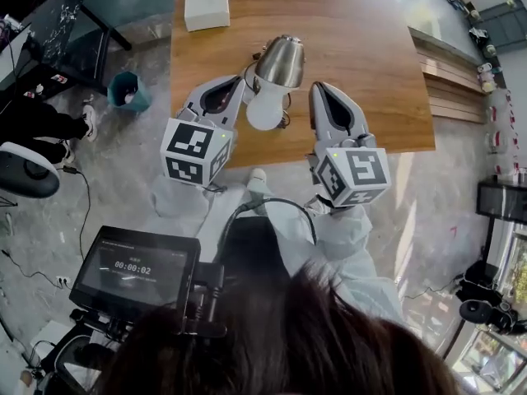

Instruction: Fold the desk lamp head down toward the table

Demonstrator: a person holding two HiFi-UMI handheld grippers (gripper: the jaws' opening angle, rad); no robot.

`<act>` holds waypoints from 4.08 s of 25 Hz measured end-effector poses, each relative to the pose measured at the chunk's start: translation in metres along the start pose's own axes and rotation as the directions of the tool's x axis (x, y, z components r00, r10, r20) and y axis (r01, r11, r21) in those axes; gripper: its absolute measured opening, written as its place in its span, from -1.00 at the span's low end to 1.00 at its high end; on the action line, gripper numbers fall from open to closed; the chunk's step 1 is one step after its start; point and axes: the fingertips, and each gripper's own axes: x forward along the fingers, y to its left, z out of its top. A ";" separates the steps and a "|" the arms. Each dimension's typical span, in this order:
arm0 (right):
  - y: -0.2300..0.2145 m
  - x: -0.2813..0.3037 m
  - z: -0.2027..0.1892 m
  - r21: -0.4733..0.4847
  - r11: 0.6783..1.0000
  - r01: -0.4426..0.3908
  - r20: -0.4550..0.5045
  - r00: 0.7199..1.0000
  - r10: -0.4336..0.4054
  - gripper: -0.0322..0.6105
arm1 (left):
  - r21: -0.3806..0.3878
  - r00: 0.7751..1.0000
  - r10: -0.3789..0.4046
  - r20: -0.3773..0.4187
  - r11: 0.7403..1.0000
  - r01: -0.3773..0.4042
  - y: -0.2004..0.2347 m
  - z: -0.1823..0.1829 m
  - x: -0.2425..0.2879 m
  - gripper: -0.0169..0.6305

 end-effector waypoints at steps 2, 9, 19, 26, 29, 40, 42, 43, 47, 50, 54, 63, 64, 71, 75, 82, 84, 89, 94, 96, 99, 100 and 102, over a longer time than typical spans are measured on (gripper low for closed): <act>-0.004 0.023 -0.004 0.006 0.998 -0.057 -0.018 0.998 0.057 -0.89 | -0.018 1.000 0.014 -0.023 1.000 -0.014 0.011 -0.009 0.012 -0.94; -0.002 0.063 -0.013 0.170 0.963 -0.211 -0.088 0.970 0.228 -0.89 | -0.002 0.992 -0.050 -0.115 0.999 0.050 0.023 -0.037 0.040 -0.94; 0.002 0.100 0.014 0.520 0.735 -0.435 -0.078 0.833 0.548 -0.78 | -0.026 0.957 -0.203 -0.205 0.979 0.202 0.023 -0.055 0.093 -0.76; -0.004 0.095 0.009 0.791 0.411 -0.453 0.031 0.700 0.713 -0.56 | -0.056 0.939 -0.250 -0.237 0.968 0.244 0.027 -0.065 0.110 -0.56; 0.000 0.090 0.010 0.883 0.213 -0.418 0.131 0.655 0.744 -0.45 | -0.034 0.931 -0.269 -0.246 0.963 0.269 0.023 -0.067 0.112 -0.52; 0.009 0.093 0.008 0.947 -0.123 -0.296 0.280 0.574 0.770 -0.41 | 0.003 0.904 -0.322 -0.280 0.942 0.337 0.008 -0.069 0.124 -0.52; 0.011 0.093 0.007 0.949 -0.152 -0.277 0.288 0.563 0.775 -0.39 | 0.011 0.896 -0.334 -0.293 0.936 0.353 0.003 -0.069 0.124 -0.52; 0.013 0.093 0.008 0.949 -0.162 -0.272 0.292 0.559 0.776 -0.39 | 0.015 0.891 -0.339 -0.300 0.933 0.360 0.002 -0.070 0.124 -0.53; 0.020 0.093 0.010 0.945 -0.197 -0.261 0.312 0.544 0.779 -0.38 | 0.022 0.875 -0.359 -0.325 0.922 0.387 0.001 -0.070 0.123 -0.53; 0.023 0.093 0.013 0.945 -0.210 -0.251 0.317 0.541 0.779 -0.39 | 0.014 0.859 -0.377 -0.346 0.914 0.407 0.000 -0.069 0.123 -0.53; 0.018 0.088 0.016 0.943 -0.203 -0.264 0.320 0.549 0.772 -0.42 | 0.014 0.840 -0.400 -0.367 0.900 0.435 -0.003 -0.068 0.125 -0.53; 0.036 0.086 -0.010 0.916 0.040 -0.399 0.183 0.506 0.843 -0.51 | -0.022 0.809 -0.451 -0.377 0.877 0.480 0.012 -0.080 0.134 -0.52; 0.040 0.082 -0.016 0.903 0.097 -0.419 0.140 0.500 0.855 -0.55 | -0.018 0.807 -0.458 -0.373 0.873 0.487 0.013 -0.079 0.134 -0.52; 0.049 0.069 -0.043 0.792 0.260 -0.553 0.059 0.493 0.868 -0.65 | 0.028 0.770 -0.518 -0.372 0.823 0.567 0.014 -0.079 0.130 -0.54; 0.056 0.067 -0.068 0.600 0.495 -0.629 -0.172 0.502 0.847 -0.65 | 0.007 0.768 -0.536 -0.350 0.819 0.574 0.014 -0.079 0.127 -0.55; 0.049 0.074 -0.099 0.328 0.639 -0.696 -0.316 0.556 0.769 -0.65 | 0.043 0.753 -0.549 -0.363 0.797 0.603 0.011 -0.080 0.131 -0.56; 0.048 0.077 -0.107 0.257 0.663 -0.703 -0.343 0.575 0.743 -0.65 | 0.065 0.741 -0.553 -0.382 0.783 0.619 0.010 -0.081 0.130 -0.56; 0.042 0.081 -0.119 0.211 0.663 -0.718 -0.318 0.591 0.741 -0.60 | 0.099 0.731 -0.560 -0.390 0.763 0.638 0.006 -0.081 0.128 -0.57; 0.034 0.089 -0.129 0.247 0.645 -0.723 -0.285 0.582 0.762 -0.53 | 0.112 0.733 -0.557 -0.391 0.762 0.638 0.005 -0.083 0.130 -0.58; 0.035 0.089 -0.130 0.252 0.638 -0.728 -0.279 0.577 0.768 -0.53 | 0.098 0.735 -0.562 -0.380 0.765 0.636 0.006 -0.083 0.130 -0.58; 0.034 0.091 -0.130 0.242 0.638 -0.731 -0.283 0.576 0.767 -0.53 | 0.097 0.741 -0.556 -0.377 0.772 0.629 0.008 -0.083 0.131 -0.58; 0.034 0.093 -0.131 0.245 0.642 -0.726 -0.287 0.579 0.764 -0.53 | 0.099 0.743 -0.554 -0.376 0.773 0.626 0.009 -0.083 0.132 -0.58; 0.034 0.095 -0.134 0.286 0.655 -0.700 -0.298 0.584 0.755 -0.51 | 0.101 0.754 -0.548 -0.363 0.781 0.616 0.011 -0.084 0.133 -0.58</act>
